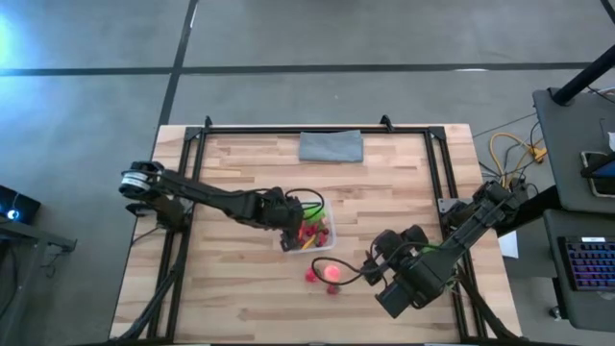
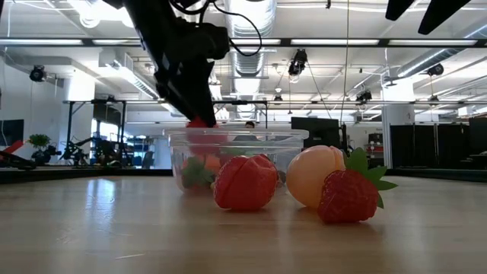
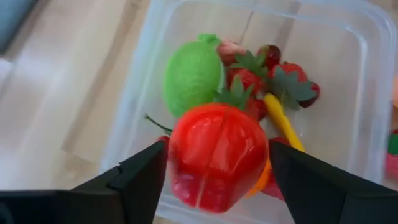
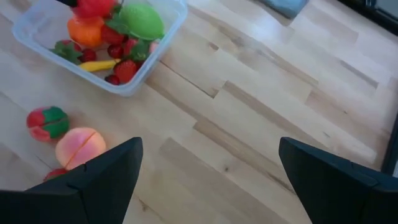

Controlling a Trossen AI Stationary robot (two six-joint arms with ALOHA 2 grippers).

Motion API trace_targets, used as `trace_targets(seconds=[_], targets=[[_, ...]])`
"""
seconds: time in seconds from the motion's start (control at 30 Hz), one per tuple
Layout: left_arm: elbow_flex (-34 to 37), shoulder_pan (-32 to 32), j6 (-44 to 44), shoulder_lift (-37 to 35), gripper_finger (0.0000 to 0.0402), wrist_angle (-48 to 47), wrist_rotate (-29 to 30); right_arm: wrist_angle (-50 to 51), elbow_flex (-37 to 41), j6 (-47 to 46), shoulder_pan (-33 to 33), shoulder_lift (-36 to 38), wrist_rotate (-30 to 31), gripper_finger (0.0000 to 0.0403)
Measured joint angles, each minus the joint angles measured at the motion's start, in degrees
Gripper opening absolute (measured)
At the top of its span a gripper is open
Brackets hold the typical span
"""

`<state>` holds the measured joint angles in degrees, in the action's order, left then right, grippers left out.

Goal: Pick and placing Produce into tupperware
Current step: Put the red apple into the transparent container, then put the pink apricot into the transparent container

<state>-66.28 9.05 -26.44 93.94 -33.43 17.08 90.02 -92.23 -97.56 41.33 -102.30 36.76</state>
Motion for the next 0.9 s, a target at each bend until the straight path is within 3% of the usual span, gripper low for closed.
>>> trace_targets(seconds=[0.2, 0.37, 0.5, 0.6, 0.77, 0.9], targets=[[-0.34, -0.53, 5.86, -0.3, 0.0313, -0.66, 0.85, 0.0, 0.02, 0.37, -0.53, 0.0, 1.02, 0.037], [-1.63, 0.04, 6.77, -4.15, 0.0324, -6.71, 0.77, -0.78, 0.02, 2.77, -0.64, 0.02, -0.92, 0.037], [-1.12, 0.69, 2.59, -9.48, 0.0325, -12.9, 0.81, -6.61, 0.58, 12.9, -0.14, 0.04, -7.04, 0.037], [0.08, 1.66, -0.4, -14.08, 0.0325, -15.06, 0.78, -15.26, 2.06, 19.04, 0.35, -0.01, -8.34, 0.037], [2.57, 3.15, -7.48, -19.9, 0.0325, -15.6, 0.76, -19.91, 7.11, 15.24, -1.07, 0.61, -9.44, 0.037], [6.38, 4.21, -15.2, -23.2, 0.0325, -15.7, 0.74, -29.14, 12.08, 14.37, -4.35, 1.01, -16.88, 0.037]])
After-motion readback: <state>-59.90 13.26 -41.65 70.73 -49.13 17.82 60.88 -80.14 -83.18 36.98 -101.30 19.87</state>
